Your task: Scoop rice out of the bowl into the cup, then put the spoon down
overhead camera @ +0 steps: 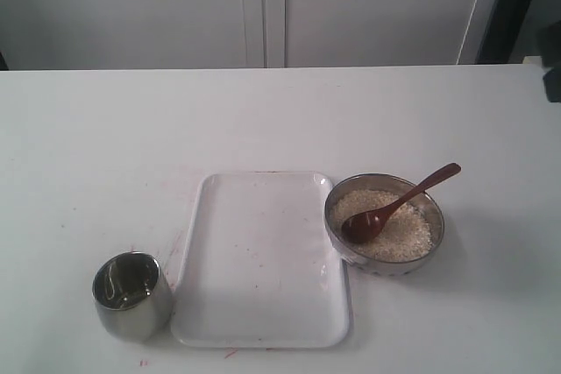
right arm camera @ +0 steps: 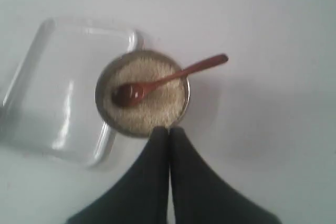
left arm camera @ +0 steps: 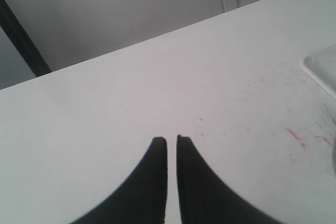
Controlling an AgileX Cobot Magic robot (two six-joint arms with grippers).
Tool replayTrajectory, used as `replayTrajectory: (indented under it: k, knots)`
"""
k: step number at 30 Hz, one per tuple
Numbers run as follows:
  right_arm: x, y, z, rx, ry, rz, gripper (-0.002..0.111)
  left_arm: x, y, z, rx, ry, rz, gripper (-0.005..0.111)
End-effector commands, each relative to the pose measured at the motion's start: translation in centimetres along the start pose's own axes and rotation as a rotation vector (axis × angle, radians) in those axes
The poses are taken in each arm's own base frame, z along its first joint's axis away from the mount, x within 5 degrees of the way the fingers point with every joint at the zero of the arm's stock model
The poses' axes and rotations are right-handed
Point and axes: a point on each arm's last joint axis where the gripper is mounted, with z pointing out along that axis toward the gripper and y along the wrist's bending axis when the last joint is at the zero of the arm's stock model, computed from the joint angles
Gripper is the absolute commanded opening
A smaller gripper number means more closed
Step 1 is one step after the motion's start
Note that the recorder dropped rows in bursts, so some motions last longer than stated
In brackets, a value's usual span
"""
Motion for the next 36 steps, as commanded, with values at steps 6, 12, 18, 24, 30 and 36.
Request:
replayTrajectory:
  k: [6,12,18,24,30,36]
  knots:
    - [-4.0,-1.1,7.2,-0.048,0.195,-0.368,0.0,-0.3,0.0,0.0,0.005,-0.012,-0.01,0.014]
    - [-3.8,-0.1,11.9,-0.149,0.286,-0.75,0.0,-0.3,0.0,0.0,0.005,-0.012,-0.01,0.014]
    - [-3.8,0.5,15.1,-0.214,0.297,-1.143,0.0,-0.3,0.0,0.0,0.005,-0.012,-0.01,0.014]
    - [-4.1,-0.4,16.2,-0.128,0.33,-1.277,0.0,-0.3,0.0,0.0,0.005,-0.012,-0.01,0.014]
    - [-3.4,-0.6,17.5,-0.163,0.358,-1.375,0.023,-0.3,0.0,0.0,0.005,-0.012,-0.01,0.014]
    - [-2.8,-0.8,18.8,-0.227,0.395,-1.503,0.057,-0.3,0.0,0.0,0.005,-0.012,-0.01,0.014]
